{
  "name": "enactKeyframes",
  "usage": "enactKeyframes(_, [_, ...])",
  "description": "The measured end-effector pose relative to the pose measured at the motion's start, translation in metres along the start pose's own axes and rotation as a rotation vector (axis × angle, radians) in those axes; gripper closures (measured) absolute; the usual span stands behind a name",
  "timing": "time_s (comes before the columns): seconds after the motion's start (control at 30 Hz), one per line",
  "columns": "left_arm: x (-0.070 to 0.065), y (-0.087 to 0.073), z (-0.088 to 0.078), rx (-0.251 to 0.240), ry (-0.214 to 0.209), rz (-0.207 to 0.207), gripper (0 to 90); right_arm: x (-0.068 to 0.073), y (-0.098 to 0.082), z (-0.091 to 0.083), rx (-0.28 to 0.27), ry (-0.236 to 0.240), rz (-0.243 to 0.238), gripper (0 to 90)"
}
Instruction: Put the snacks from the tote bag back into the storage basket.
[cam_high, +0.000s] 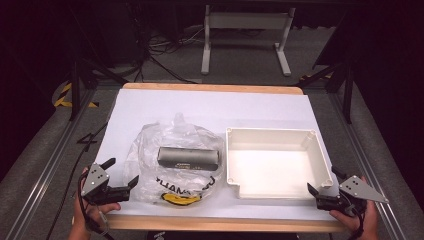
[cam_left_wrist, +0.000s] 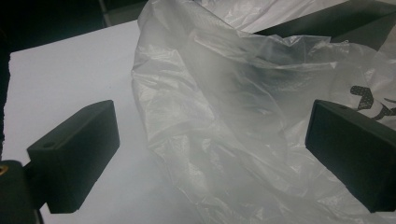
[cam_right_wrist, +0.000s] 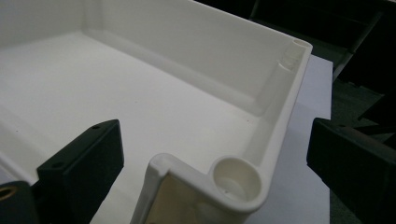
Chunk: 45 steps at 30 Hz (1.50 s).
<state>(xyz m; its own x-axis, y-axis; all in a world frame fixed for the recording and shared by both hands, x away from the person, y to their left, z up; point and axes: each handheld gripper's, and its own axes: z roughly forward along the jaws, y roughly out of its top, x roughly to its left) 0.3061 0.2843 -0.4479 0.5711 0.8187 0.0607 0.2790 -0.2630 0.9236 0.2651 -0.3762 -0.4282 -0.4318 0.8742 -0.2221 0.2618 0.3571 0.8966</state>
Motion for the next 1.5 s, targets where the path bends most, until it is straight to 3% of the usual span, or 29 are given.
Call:
enactKeyframes(0.23, [0.001, -0.002, 0.0, 0.001, -0.011, 0.0, 3.8, -0.001, 0.002, -0.002, -0.007, -0.004, 0.011, 4.7])
enactKeyframes(0.77, [0.0, -0.005, -0.01, -0.007, 0.005, -0.005, 3.7, 0.003, 0.015, 0.0, -0.014, 0.0, -0.027, 4.3])
enactKeyframes(1.03, [0.0, -0.005, -0.011, -0.004, 0.002, -0.008, 3.7, 0.003, 0.017, 0.0, 0.002, 0.057, -0.016, 4.5])
enactKeyframes(1.33, [0.0, -0.006, -0.009, 0.004, -0.015, -0.019, 3.7, -0.003, 0.023, -0.006, -0.012, 0.074, 0.001, 5.1])
enactKeyframes(1.5, [0.0, -0.006, -0.009, 0.001, -0.023, -0.017, 3.8, -0.004, 0.029, -0.006, 0.015, 0.066, -0.011, 9.5])
